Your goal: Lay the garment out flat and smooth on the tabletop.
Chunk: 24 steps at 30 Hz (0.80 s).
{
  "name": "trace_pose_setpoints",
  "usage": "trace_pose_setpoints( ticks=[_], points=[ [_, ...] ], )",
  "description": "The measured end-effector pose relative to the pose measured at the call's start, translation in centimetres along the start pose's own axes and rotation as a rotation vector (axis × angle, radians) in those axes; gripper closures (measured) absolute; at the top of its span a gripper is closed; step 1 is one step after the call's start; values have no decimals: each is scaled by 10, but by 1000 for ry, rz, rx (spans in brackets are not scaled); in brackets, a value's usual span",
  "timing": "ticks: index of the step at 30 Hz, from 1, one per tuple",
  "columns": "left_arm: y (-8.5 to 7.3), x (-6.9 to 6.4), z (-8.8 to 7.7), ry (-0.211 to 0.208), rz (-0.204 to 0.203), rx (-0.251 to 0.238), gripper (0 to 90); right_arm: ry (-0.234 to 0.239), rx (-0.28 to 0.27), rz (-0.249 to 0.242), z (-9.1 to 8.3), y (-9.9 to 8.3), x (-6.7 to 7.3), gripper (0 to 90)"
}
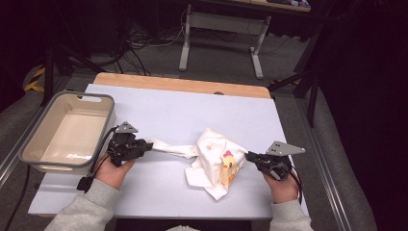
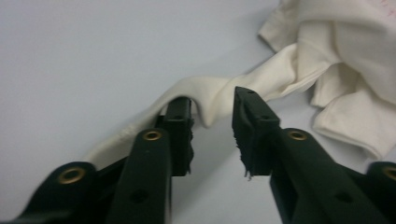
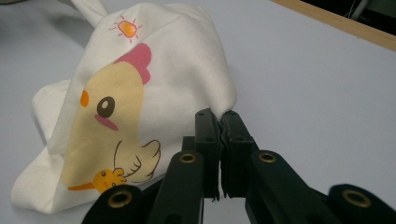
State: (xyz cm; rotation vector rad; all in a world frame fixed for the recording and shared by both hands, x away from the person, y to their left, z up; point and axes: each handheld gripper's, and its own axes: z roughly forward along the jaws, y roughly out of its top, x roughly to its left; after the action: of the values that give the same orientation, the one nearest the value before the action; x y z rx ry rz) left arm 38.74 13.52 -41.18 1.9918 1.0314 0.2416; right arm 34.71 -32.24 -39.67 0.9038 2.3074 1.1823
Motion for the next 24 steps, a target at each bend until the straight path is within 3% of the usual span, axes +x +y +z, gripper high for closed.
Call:
trace_pose_setpoints(
  ticks=[3, 8, 11, 15, 24],
  points=[
    [6, -8, 6, -50, 27, -17, 550, 3, -2, 0, 0, 0, 1, 868],
    [17, -21, 16, -84, 78, -42, 434, 5, -7, -2, -1, 0, 3, 867],
    [22, -27, 22, -117, 92, -55, 421, 8, -7, -2, 0, 0, 4, 866],
    [27, -32, 36, -137, 112, -33, 423, 9, -7, -2, 0, -1, 5, 865],
    [34, -35, 77, -135, 146, 40, 418, 12, -9, 1, 0, -1, 6, 863]
  ],
)
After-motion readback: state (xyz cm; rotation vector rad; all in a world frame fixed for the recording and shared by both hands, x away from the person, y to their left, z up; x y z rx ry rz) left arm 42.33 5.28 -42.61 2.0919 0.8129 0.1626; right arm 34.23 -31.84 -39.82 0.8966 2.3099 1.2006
